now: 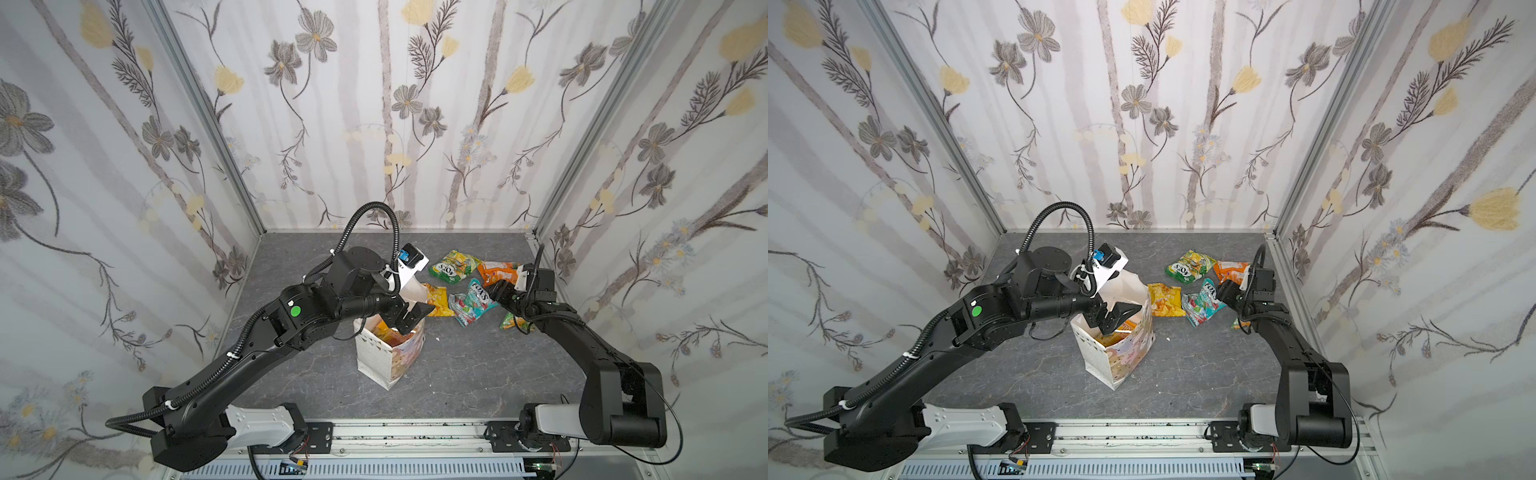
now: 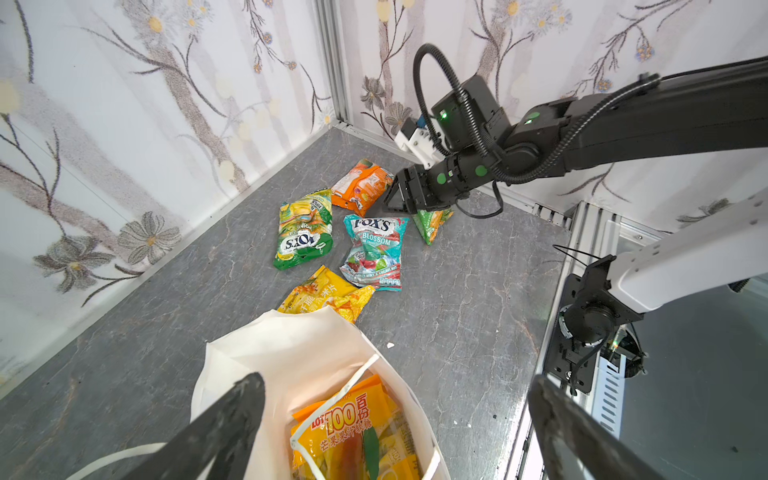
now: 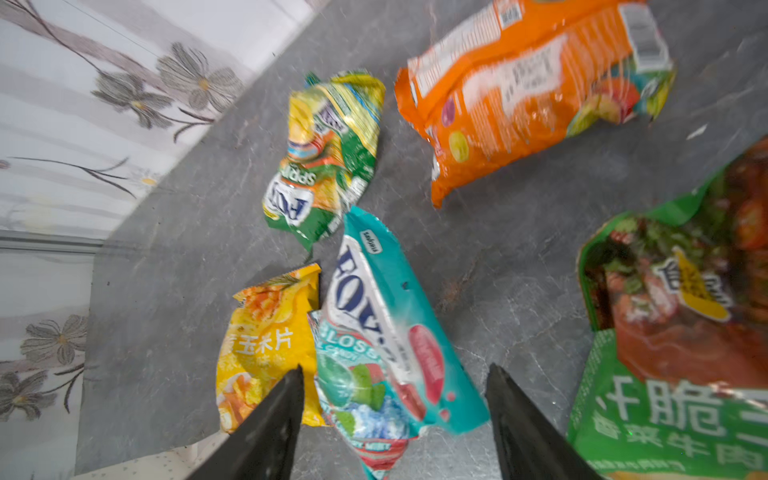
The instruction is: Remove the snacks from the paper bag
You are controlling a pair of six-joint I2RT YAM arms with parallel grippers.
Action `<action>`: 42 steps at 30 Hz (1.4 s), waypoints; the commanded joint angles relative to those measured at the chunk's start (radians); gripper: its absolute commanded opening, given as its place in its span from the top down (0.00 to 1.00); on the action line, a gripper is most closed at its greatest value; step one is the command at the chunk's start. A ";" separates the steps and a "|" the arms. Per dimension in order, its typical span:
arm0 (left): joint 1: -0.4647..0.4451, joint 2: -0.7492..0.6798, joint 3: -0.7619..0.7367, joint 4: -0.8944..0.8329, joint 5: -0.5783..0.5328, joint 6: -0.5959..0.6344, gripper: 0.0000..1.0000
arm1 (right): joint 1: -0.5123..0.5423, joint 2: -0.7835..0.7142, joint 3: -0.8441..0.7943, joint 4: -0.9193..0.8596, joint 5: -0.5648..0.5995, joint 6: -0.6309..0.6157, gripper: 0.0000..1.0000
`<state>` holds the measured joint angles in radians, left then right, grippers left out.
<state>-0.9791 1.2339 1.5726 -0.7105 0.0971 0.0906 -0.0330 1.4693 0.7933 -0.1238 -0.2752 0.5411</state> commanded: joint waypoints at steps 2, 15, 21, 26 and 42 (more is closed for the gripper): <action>0.001 -0.004 0.006 0.025 -0.080 0.001 0.00 | 0.002 -0.087 0.051 -0.052 0.050 -0.009 0.23; 0.037 0.008 0.014 0.020 -0.288 -0.078 0.04 | 0.104 -0.384 0.202 -0.014 -0.277 0.063 0.08; 0.083 0.022 0.033 -0.039 -0.316 -0.134 0.08 | 0.237 -0.422 0.260 0.029 -0.386 0.091 0.01; 0.114 0.079 0.063 -0.101 -0.299 -0.177 0.13 | 0.347 -0.381 0.334 -0.022 -0.452 0.067 0.01; 0.143 0.313 0.204 -0.283 -0.165 -0.253 0.34 | 0.510 -0.271 0.473 -0.257 -0.365 -0.064 0.01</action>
<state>-0.8371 1.5303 1.7679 -0.9573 -0.0940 -0.1509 0.4732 1.1923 1.2583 -0.3607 -0.6586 0.5026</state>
